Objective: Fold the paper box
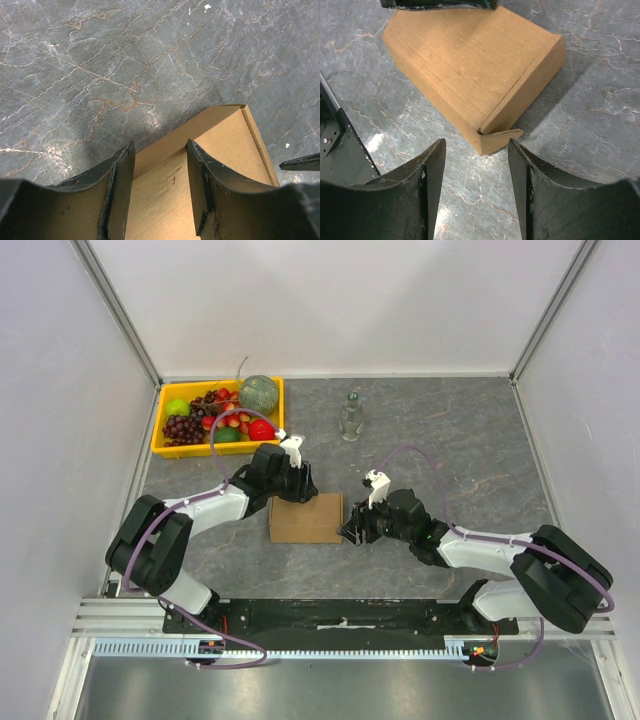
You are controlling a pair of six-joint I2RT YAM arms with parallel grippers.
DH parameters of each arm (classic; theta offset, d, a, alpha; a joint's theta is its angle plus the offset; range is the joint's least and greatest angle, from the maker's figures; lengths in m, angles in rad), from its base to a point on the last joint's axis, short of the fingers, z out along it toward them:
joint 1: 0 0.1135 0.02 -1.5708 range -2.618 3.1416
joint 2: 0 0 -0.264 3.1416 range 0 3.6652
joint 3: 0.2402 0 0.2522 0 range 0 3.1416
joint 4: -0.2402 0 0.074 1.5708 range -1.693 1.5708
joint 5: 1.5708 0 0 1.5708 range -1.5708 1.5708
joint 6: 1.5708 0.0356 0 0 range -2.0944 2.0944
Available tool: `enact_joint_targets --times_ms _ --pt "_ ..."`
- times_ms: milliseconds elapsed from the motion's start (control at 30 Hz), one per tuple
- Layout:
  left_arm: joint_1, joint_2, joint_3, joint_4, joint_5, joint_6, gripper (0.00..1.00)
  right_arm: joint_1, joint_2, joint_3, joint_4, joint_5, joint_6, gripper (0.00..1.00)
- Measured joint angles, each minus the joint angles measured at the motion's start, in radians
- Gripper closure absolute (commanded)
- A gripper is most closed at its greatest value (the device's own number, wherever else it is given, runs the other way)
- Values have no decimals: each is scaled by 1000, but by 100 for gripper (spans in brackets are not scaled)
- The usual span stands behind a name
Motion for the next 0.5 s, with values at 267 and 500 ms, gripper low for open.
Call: enact_joint_targets --times_ms 267,500 --pt "0 2 3 -2 0 0 48 2 63 0 48 -34 30 38" --pt "0 2 3 -3 0 0 48 12 145 0 88 -30 49 38"
